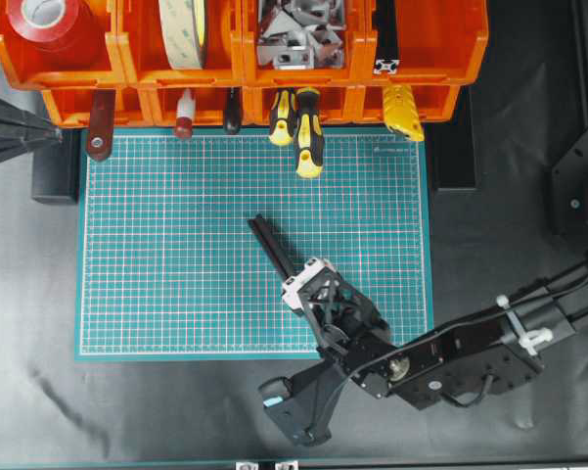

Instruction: Pick frame from container rack with right arm.

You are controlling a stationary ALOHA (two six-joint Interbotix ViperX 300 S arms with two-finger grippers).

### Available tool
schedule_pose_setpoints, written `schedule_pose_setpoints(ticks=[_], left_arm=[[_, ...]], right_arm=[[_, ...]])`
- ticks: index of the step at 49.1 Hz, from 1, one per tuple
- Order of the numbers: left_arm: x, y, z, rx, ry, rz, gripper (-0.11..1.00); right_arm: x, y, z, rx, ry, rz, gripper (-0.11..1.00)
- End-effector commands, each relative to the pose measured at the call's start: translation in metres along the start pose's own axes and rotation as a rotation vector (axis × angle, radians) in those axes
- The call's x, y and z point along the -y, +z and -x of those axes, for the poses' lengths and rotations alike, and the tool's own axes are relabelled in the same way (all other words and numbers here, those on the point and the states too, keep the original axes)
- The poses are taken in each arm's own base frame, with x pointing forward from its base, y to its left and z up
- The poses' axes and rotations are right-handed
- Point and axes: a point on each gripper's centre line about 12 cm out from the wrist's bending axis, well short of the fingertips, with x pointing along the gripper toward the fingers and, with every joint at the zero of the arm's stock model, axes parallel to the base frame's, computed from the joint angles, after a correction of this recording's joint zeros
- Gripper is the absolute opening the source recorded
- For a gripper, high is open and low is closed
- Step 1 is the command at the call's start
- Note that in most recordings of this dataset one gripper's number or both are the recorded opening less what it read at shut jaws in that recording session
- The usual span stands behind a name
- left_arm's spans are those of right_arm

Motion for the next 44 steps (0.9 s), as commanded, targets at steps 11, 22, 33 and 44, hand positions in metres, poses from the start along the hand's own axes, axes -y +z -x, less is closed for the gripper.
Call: schedule_pose_setpoints(ticks=[11, 22, 33, 44], left_arm=[[-0.001, 0.000, 0.002, -0.038, 0.009, 0.006, 0.00], [0.000, 0.005, 0.006, -0.024, 0.008, 0.006, 0.00], [-0.001, 0.006, 0.010, -0.033, 0.010, 0.006, 0.00], [0.000, 0.007, 0.013, -0.031, 0.010, 0.002, 0.00]], right_arm=[[0.023, 0.001, 0.050, 0.055, 0.036, -0.191, 0.84], [0.038, -0.011, 0.077, 0.047, 0.022, -0.242, 0.84], [0.059, -0.029, 0.115, 0.071, 0.003, -0.328, 0.84], [0.073, -0.063, 0.148, 0.119, -0.002, -0.447, 0.84]])
